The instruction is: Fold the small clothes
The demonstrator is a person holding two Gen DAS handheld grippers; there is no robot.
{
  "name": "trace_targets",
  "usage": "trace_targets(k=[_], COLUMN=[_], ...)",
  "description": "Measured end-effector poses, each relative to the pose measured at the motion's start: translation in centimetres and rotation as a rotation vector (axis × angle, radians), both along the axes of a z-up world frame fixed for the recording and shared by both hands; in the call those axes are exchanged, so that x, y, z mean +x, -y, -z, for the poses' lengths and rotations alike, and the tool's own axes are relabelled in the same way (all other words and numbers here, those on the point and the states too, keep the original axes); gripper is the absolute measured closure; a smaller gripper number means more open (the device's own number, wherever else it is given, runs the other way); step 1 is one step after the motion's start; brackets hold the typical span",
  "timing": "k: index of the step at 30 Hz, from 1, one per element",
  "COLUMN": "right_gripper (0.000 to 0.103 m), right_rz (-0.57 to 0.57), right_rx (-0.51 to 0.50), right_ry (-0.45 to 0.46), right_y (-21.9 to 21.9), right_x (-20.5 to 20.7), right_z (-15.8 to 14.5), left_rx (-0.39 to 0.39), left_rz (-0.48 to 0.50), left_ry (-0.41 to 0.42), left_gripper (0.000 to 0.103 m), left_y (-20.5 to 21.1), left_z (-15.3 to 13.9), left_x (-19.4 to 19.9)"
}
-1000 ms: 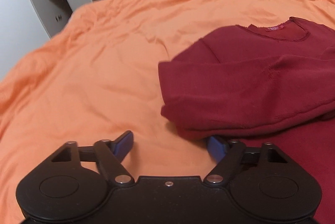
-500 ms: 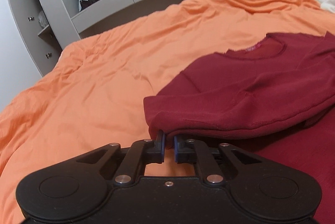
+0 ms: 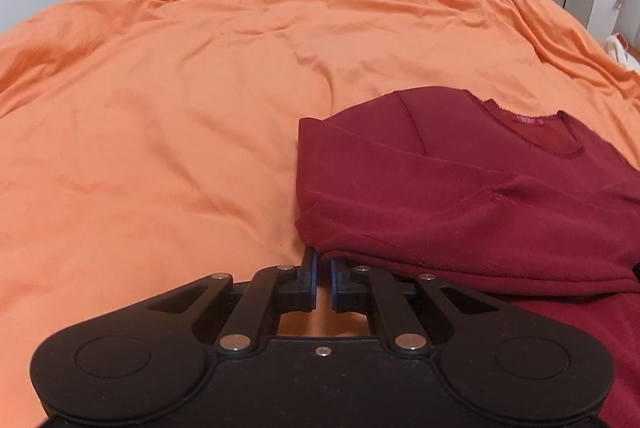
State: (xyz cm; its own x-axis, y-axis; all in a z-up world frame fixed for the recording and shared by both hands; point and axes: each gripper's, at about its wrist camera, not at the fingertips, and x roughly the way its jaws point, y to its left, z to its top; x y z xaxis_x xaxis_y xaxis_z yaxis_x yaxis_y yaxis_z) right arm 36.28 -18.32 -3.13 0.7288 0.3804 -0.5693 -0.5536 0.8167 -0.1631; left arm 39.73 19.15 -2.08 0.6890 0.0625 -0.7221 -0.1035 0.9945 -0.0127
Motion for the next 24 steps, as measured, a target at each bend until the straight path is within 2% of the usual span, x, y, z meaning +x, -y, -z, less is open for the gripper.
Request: trace_targets(k=[2, 4, 8, 10, 11, 13, 15, 19, 24], right_gripper=[0.04, 0.031, 0.02, 0.014, 0.012, 0.005, 0.002, 0.0, 0.0], right_rz=[0.002, 0.007, 0.016, 0.023, 0.025, 0.023, 0.017, 0.004, 0.01], right_rx=[0.006, 0.02, 0.044, 0.059, 0.066, 0.083, 0.093, 0.088, 0.12], right_ry=[0.0, 0.001, 0.01, 0.018, 0.021, 0.03, 0.044, 0.103, 0.148], right_y=[0.2, 0.6, 1.5, 2.0, 2.3, 2.9, 3.6, 4.5, 5.7], right_x=[0.0, -0.1, -0.8, -1.4, -1.9, -3.0, -4.3, -7.4, -12.2], right_z=[-0.2, -0.5, -1.4, -1.9, -2.3, -2.9, -3.6, -5.1, -6.5], left_rx=[0.003, -0.011, -0.038, -0.046, -0.048, -0.042, -0.035, -0.019, 0.027], left_rz=[0.0, 0.002, -0.007, -0.012, -0.016, -0.022, -0.018, 0.014, 0.081], left_ry=[-0.02, -0.043, -0.049, -0.04, -0.034, -0.011, 0.008, 0.053, 0.159], left_gripper=[0.096, 0.094, 0.078, 0.054, 0.047, 0.026, 0.018, 0.004, 0.001], left_y=[0.1, 0.0, -0.3, -0.4, -0.4, -0.1, 0.3, 1.6, 4.2], left_z=[0.1, 0.2, -0.4, -0.9, -1.2, -1.9, -2.5, -3.8, -5.4], left_x=[0.1, 0.0, -0.8, -1.5, -1.9, -3.0, -4.3, -7.3, -11.7])
